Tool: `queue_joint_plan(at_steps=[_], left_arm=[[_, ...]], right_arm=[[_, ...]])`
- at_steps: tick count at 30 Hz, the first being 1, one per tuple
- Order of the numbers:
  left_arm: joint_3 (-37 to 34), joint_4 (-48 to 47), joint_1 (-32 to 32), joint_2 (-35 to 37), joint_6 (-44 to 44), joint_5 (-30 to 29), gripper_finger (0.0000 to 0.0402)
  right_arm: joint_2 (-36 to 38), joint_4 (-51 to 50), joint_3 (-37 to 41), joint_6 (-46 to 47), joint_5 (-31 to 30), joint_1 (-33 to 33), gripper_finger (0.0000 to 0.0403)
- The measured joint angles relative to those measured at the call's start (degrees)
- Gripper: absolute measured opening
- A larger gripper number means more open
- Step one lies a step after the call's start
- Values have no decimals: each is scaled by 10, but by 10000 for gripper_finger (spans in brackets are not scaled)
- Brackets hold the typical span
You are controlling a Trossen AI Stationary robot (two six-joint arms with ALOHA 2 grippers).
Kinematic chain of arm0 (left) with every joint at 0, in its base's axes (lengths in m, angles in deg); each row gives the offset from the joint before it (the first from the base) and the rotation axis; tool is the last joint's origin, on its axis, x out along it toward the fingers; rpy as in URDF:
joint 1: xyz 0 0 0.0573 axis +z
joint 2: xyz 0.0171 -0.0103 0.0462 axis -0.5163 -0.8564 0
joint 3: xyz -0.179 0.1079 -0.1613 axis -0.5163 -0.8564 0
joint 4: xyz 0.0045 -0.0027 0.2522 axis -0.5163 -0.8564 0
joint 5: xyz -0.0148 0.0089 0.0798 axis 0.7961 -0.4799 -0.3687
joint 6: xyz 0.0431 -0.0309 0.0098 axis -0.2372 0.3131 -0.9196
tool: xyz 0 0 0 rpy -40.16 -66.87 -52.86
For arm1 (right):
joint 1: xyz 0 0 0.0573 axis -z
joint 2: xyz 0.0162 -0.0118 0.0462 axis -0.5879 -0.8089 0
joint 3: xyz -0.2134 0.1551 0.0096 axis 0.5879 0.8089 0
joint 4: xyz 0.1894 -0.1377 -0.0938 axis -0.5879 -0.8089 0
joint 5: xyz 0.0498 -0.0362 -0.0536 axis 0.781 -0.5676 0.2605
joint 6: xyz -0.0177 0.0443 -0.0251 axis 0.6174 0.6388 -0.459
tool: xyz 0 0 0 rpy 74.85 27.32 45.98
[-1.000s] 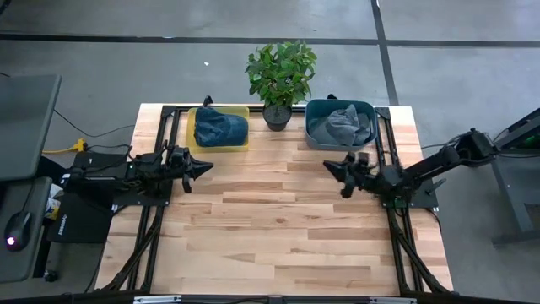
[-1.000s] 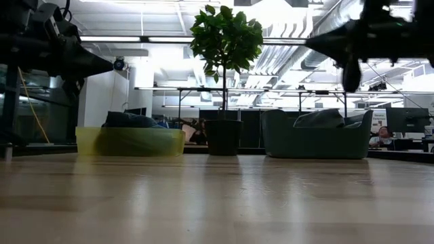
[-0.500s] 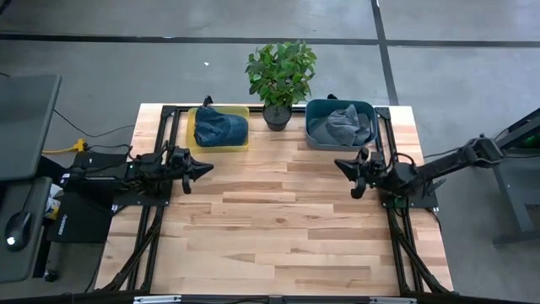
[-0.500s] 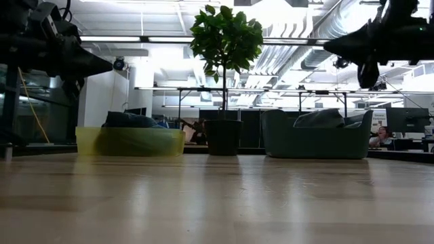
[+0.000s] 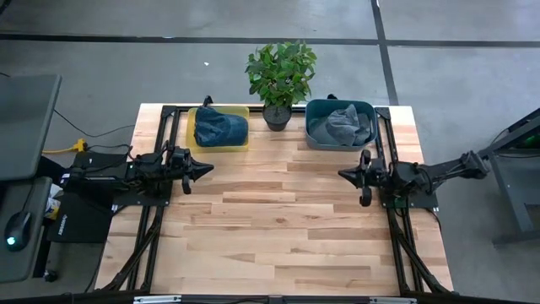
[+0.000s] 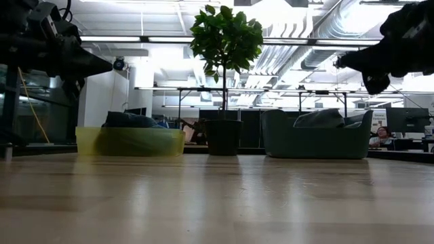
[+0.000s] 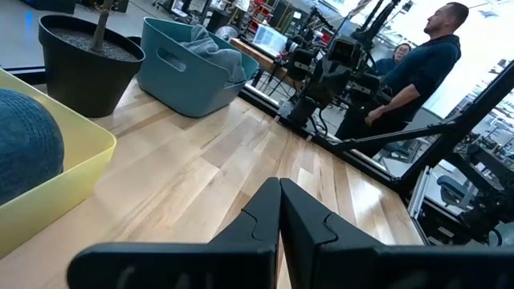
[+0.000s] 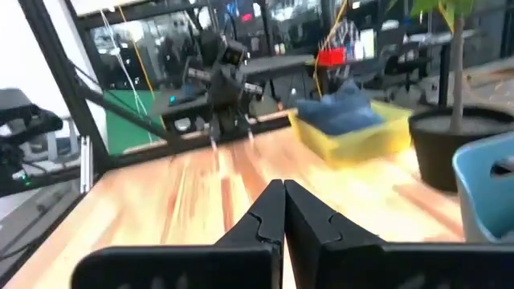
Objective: Pick & Place hat
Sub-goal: Return to Home Position
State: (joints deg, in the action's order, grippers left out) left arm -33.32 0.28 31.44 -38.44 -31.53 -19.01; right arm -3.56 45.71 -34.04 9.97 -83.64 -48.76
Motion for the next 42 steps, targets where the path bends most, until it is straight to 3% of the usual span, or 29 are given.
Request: queue_joint_plan(at_steps=[4,10,42], left_arm=[[0,0,0,0,0,0,0],[0,0,0,0,0,0,0],[0,0,0,0,0,1,0]], right_arm=[[13,-18,0,31,-10,0,0],[12,-17,0,-49,-76,0,0],[12,-18,0,-59,-74,0,0]])
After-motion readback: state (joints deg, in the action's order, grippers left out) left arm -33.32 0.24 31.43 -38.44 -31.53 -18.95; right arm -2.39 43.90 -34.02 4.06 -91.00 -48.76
